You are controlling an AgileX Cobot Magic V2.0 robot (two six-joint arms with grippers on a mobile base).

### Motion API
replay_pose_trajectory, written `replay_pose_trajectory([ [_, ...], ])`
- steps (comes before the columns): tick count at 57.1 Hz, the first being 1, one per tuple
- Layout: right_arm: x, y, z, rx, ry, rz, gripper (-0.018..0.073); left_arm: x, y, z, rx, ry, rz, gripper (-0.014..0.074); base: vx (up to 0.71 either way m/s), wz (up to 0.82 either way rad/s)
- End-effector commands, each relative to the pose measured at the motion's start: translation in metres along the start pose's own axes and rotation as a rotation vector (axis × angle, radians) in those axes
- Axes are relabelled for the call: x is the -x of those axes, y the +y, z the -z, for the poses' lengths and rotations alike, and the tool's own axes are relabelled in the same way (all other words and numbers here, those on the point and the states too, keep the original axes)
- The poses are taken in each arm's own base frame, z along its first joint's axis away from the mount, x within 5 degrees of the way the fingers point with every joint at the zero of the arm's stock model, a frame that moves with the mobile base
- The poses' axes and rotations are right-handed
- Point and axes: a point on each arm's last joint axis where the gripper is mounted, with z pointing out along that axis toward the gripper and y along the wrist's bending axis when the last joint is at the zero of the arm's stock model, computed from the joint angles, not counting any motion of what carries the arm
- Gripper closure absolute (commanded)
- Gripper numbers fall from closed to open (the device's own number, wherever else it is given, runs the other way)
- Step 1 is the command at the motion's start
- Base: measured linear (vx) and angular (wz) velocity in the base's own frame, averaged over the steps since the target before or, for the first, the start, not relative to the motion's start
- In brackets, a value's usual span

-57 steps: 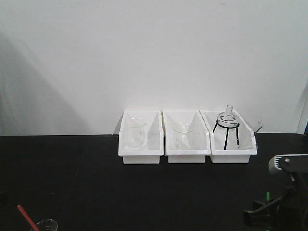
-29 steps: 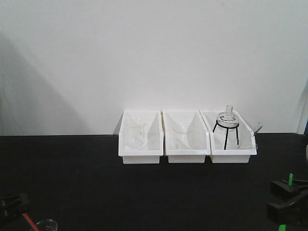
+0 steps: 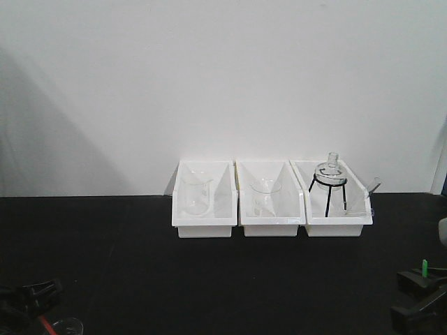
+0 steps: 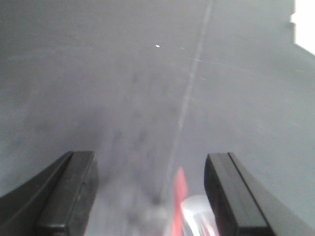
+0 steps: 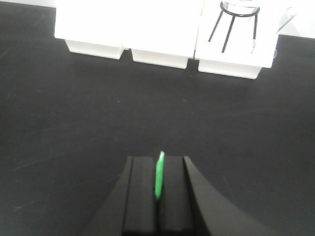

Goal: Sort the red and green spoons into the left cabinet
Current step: 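Raise both held spoons up out of the beakers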

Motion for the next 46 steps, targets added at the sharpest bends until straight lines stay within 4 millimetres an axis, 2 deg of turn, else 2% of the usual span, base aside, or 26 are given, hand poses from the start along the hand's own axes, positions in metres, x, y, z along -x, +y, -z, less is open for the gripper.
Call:
replay_pose_trajectory([
  [1, 0.017, -0.001, 0.008, -0.011, -0.11, 0.017, 0.0564, 0.021, -0.016, 0.004, -0.058, -0.109, -0.003, 0.0048, 0.0, 0.0],
  [9, 0.017, -0.001, 0.007, -0.011, -0.107, 0.017, 0.0564, 0.018, -0.026, 0.003, -0.077, -0.086, -0.023, 0.0211, 0.0, 0.0],
  [21, 0.015, -0.001, 0.007, -0.01, -0.092, 0.017, 0.0564, 0.013, -0.025, 0.002, -0.064, -0.038, -0.025, 0.0594, 0.0, 0.0],
  [35, 0.015, -0.001, 0.007, -0.009, -0.09, 0.015, 0.0564, 0.019, -0.028, 0.01, -0.082, -0.082, -0.081, 0.0604, 0.0, 0.0],
  [42, 0.015, -0.001, 0.007, -0.009, -0.089, 0.014, 0.0564, 0.028, -0.034, 0.028, -0.113, -0.148, -0.131, 0.0603, 0.0, 0.0],
  [46, 0.015, -0.001, 0.007, -0.008, -0.089, 0.011, 0.0564, 0.034, -0.038, 0.045, -0.138, -0.205, -0.18, 0.0603, 0.0, 0.0],
])
